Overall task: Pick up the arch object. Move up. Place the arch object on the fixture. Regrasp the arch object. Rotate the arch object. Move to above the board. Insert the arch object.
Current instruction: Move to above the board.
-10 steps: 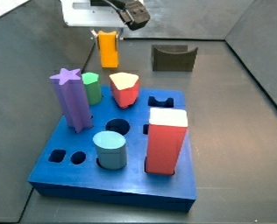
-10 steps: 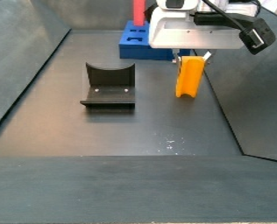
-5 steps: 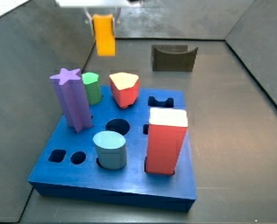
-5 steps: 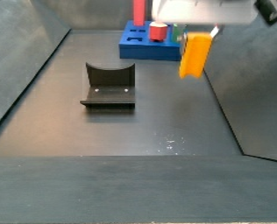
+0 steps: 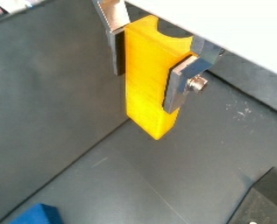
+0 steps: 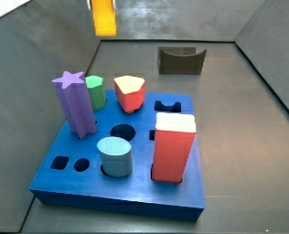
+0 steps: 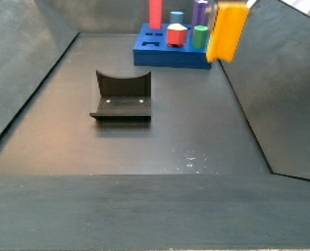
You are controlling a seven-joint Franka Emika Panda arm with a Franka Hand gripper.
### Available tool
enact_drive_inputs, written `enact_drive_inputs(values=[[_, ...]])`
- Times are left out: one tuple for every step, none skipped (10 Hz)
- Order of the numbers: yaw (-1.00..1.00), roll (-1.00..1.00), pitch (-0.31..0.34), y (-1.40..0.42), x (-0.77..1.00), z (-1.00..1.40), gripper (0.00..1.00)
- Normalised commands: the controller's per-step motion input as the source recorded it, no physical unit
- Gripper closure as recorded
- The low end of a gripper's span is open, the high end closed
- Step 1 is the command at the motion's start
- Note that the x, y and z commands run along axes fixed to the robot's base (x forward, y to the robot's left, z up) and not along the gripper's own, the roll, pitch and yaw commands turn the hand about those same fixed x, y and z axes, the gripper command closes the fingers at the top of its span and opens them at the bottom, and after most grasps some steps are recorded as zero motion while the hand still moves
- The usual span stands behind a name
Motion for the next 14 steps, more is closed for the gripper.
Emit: enact_drive_inputs(values=[[0.02, -0.05, 0.058, -0.04, -0.04, 1.00, 1.00], [0.02, -0.02, 0.078, -0.02, -0.03, 1.00, 1.00], [0.02, 0.00, 0.084, -0.02, -0.02, 1.00, 1.00], [0.02, 0.02, 0.089, -0.01, -0.01, 0.91, 1.00], [0.02, 0.04, 0.089, 0.00, 0.00, 0.76, 1.00], [0.02, 0.05, 0.087, 0.00, 0.00, 0.56, 1.00], [0.03, 0.06, 0.085, 0.00, 0.00, 0.47, 1.00], [0.03, 0.07, 0.084, 0.00, 0.00, 0.27, 1.00], [-0.26, 0.47, 0.326, -1.00, 0.46, 0.28, 1.00], [-0.21, 0.46, 0.328, -1.00, 0.47, 0.25, 1.00], [-0.15, 0.41, 0.334, -1.00, 0.48, 0.26, 1.00], [-0.06, 0.16, 0.255, -1.00, 0.51, 0.27, 1.00], [-0.04, 0.12, 0.208, -1.00, 0.51, 0.26, 1.00], [-0.01, 0.08, 0.163, -1.00, 0.50, 0.26, 1.00]])
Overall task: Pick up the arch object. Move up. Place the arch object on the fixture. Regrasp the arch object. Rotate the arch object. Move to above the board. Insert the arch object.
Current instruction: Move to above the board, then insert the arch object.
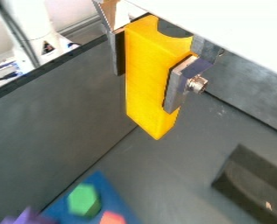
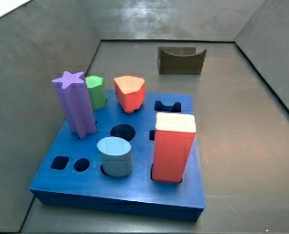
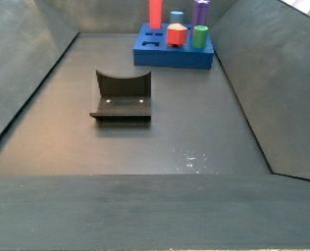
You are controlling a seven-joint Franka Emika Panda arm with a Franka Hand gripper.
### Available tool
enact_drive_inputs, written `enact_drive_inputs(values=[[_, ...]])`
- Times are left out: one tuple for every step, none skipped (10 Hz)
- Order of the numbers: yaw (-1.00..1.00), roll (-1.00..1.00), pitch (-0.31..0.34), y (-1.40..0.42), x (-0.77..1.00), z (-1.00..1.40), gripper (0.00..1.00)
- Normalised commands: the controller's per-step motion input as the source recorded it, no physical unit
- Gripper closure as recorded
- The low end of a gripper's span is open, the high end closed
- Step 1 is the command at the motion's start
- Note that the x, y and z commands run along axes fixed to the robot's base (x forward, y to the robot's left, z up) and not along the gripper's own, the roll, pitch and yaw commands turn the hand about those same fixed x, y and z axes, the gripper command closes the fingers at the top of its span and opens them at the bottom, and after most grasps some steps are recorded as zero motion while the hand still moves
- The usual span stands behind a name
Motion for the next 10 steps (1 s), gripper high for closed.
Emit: enact_drive_inputs(values=[[0.00, 0.03, 0.121, -1.00, 0.52, 0.27, 1.00], [0.00, 0.02, 0.123, -1.00, 0.54, 0.27, 1.00], [0.01, 0.01, 0.127, -1.00, 0.56, 0.27, 1.00], [0.01, 0.02, 0.144, -0.86, 0.51, 0.24, 1.00], [0.01, 0.03, 0.136, -0.59, 0.38, 0.17, 1.00], [0.01, 0.05, 0.118, -0.37, 0.25, 0.11, 1.00], [0.01, 0.05, 0.088, -0.22, 0.16, 0.07, 1.00], [0.00, 0.00, -0.139, 0.00, 0.09, -0.34, 1.00], [0.00, 0.03, -0.194, 0.00, 0.14, -0.54, 1.00], [0.00, 0.05, -0.201, -0.01, 0.13, -0.63, 1.00]])
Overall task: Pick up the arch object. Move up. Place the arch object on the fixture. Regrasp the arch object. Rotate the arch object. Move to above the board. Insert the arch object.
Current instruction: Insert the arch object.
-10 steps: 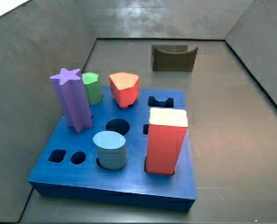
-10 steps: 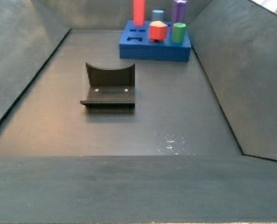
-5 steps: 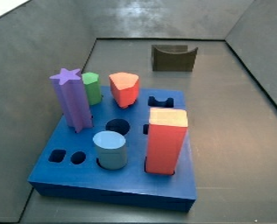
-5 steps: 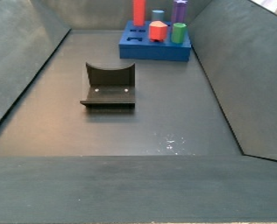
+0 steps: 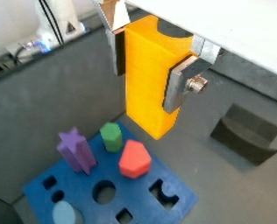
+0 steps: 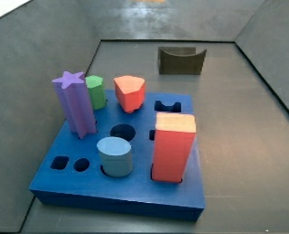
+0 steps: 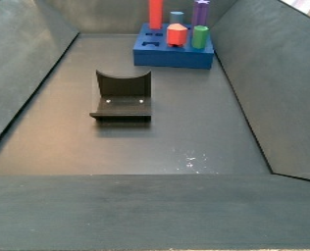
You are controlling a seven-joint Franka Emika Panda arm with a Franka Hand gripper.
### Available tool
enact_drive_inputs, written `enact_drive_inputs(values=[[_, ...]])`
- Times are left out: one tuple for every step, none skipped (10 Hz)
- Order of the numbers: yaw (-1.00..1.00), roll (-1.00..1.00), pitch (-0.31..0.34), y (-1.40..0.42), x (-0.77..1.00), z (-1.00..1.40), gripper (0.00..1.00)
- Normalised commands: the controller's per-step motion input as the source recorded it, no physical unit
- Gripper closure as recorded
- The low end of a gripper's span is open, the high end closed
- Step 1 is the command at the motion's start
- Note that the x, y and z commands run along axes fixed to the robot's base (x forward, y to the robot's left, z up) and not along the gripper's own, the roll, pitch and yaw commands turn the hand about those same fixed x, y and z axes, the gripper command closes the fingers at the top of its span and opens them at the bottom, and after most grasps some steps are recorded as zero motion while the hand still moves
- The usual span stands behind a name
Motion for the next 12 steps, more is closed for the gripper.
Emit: enact_drive_inputs(values=[[0.00, 0.04, -0.190, -0.09, 0.18, -0.77, 1.00], [0.00, 0.09, -0.199, -0.08, 0.14, -0.80, 1.00], [0.02, 0.24, -0.159, -0.03, 0.00, -0.67, 1.00], [0.09, 0.37, -0.049, -0.07, 0.03, -0.54, 1.00], [0.07, 0.38, -0.006, -0.10, 0.09, -0.50, 1.00], [0.04, 0.25, -0.067, -0.14, 0.24, -0.53, 1.00], [0.01, 0.13, -0.154, -0.09, 0.30, -0.51, 1.00], [0.00, 0.05, -0.173, -0.02, 0.39, -0.51, 1.00], [0.00, 0.03, -0.150, 0.00, 0.42, -0.49, 1.00], [0.00, 0.04, -0.133, 0.00, 0.39, -0.46, 1.00], [0.00, 0.06, -0.111, 0.00, 0.31, -0.42, 1.00], [0.00, 0.13, -0.066, 0.00, 0.08, -0.39, 1.00]])
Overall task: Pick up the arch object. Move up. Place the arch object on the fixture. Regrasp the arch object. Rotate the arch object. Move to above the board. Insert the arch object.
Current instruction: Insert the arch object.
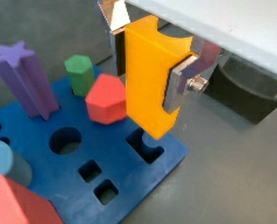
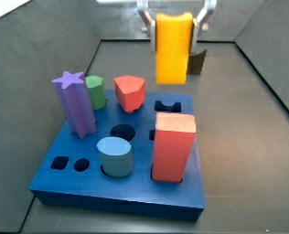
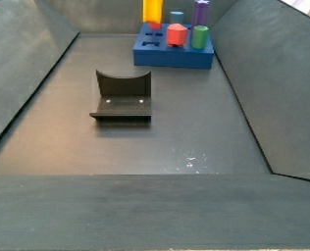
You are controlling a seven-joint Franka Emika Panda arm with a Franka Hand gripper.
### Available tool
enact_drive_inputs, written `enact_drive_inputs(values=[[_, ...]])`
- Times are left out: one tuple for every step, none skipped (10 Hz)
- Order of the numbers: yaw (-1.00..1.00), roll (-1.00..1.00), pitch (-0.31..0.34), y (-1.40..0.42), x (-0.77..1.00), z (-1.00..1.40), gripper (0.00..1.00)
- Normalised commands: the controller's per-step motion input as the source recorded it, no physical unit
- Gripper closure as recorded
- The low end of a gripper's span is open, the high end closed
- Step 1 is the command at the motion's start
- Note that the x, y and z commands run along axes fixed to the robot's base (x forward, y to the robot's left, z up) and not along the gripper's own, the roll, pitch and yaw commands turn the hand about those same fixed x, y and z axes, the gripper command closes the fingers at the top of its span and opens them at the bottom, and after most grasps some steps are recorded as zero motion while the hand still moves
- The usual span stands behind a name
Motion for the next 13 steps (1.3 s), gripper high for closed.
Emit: enact_drive_inputs(values=[[0.06, 0.32, 0.000, -0.01, 0.00, -0.41, 1.00], [0.05, 0.33, 0.017, -0.03, 0.00, -0.39, 1.00], [0.03, 0.19, 0.000, -0.03, 0.00, -0.41, 1.00], [0.03, 0.07, -0.034, 0.00, 0.05, -0.33, 1.00], [0.00, 0.02, -0.080, 0.00, 0.12, -0.35, 1.00], [0.00, 0.01, -0.067, 0.00, 0.14, -0.32, 1.00], [0.00, 0.01, -0.056, 0.00, 0.05, -0.27, 1.00], [0.00, 0.00, -0.051, -0.01, 0.00, -0.23, 1.00], [0.00, 0.02, -0.037, -0.05, 0.00, -0.15, 1.00], [-0.01, 0.02, -0.040, -0.06, -0.02, -0.15, 1.00], [-0.01, 0.01, -0.044, -0.06, 0.00, -0.16, 1.00], [-0.06, 0.00, -0.089, -0.07, 0.00, -0.23, 1.00], [-0.03, 0.00, -0.094, 0.00, 0.04, -0.26, 1.00]])
